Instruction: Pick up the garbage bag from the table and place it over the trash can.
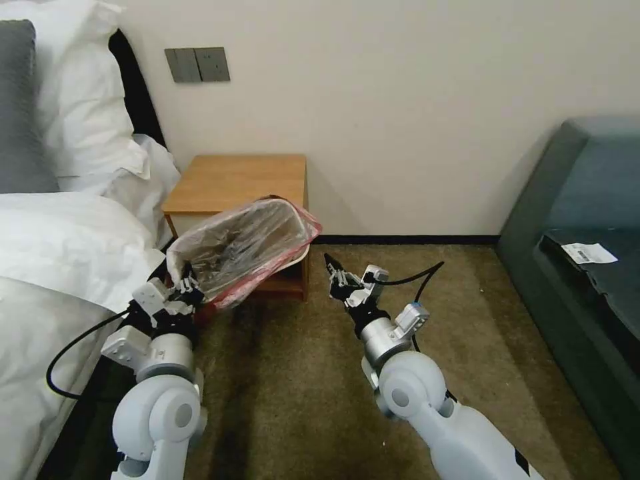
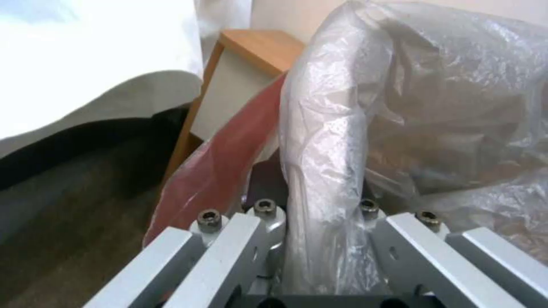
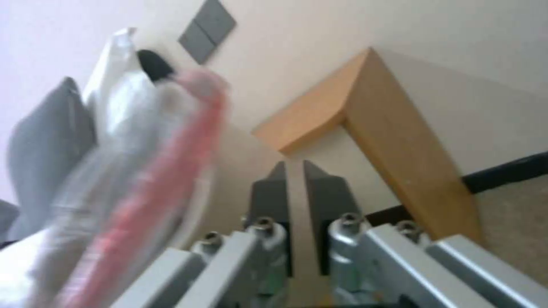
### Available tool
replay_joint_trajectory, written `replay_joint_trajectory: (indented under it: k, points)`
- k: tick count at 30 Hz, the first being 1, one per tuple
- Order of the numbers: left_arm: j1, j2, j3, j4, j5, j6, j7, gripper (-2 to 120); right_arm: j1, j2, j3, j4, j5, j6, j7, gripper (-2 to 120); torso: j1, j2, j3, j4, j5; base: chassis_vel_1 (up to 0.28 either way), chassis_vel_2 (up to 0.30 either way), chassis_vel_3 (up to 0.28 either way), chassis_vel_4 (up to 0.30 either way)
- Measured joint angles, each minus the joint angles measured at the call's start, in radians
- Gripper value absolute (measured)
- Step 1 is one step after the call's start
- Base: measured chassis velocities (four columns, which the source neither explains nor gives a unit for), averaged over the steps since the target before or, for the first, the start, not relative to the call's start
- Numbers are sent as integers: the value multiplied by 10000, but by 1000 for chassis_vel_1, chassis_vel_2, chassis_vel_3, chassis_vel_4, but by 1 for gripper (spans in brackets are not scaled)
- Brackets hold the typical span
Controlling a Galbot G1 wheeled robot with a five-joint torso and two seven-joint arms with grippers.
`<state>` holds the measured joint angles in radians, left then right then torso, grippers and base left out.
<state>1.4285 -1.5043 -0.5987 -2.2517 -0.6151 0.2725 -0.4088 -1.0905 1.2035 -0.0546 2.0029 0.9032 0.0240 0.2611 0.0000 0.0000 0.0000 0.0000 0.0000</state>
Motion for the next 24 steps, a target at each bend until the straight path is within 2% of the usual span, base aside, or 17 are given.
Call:
replay_joint_trajectory:
  k: [2, 4, 6, 8, 12, 14, 15, 19, 21, 22, 23, 24]
  points:
    - [0, 21, 15, 52, 35, -8, 0, 9, -48, -7, 29, 164, 227, -2, -83, 22, 0, 0, -1, 0, 0, 0, 0, 0, 0]
    - [0, 28, 25, 61, 44, -8, 0, 9, -42, -4, 47, 174, 290, -4, -126, 25, 0, 0, 0, 0, 0, 0, 0, 0, 0]
    - [10, 42, 46, 62, 61, -9, 2, 9, 51, 19, 63, 163, 393, -9, -172, 37, 0, 0, -1, -1, 0, 0, 0, 0, 0]
    - [32, 52, 55, 60, 75, -10, 4, 9, 137, 46, 64, 126, 452, -12, -180, 39, 0, 0, -1, 0, 0, 0, 0, 0, 0]
    - [124, 69, 124, 56, 148, -20, 12, 9, 495, 225, -40, -109, 569, -24, -182, 59, 0, 0, 0, 0, 0, 0, 0, 0, 0]
    - [151, 63, 179, 56, 190, -25, 16, 9, 590, 308, -81, -221, 576, -30, -180, 63, 0, 0, 0, 0, 0, 0, 0, 0, 0]
    - [151, 63, 179, 56, 190, -25, 16, 9, 590, 308, -81, -221, 576, -30, -180, 63, 0, 0, 0, 0, 0, 0, 0, 0, 0]
    - [209, 16, 215, 62, 249, -33, 22, 9, 653, 428, -155, -318, 572, -24, -182, 45, 0, 0, 0, 0, 0, 0, 0, 0, 0]
    - [219, 16, 215, 63, 250, -36, 23, 9, 653, 429, -157, -318, 571, -25, -204, 43, 0, 0, 0, 0, 0, 0, 0, 0, 0]
    - [225, 23, 211, 64, 250, -41, 24, 9, 661, 446, -142, -353, 566, -25, -252, 35, 0, 0, 0, 0, 0, 0, 0, 0, 0]
    - [225, 23, 211, 64, 250, -41, 24, 9, 661, 446, -142, -353, 566, -25, -252, 35, 0, 0, 0, 0, 0, 0, 0, 0, 0]
    - [226, 26, 211, 61, 250, -45, 24, 9, 676, 473, -99, -401, 563, -19, -277, 30, 0, 0, 0, 0, 0, 0, 0, 0, 0]
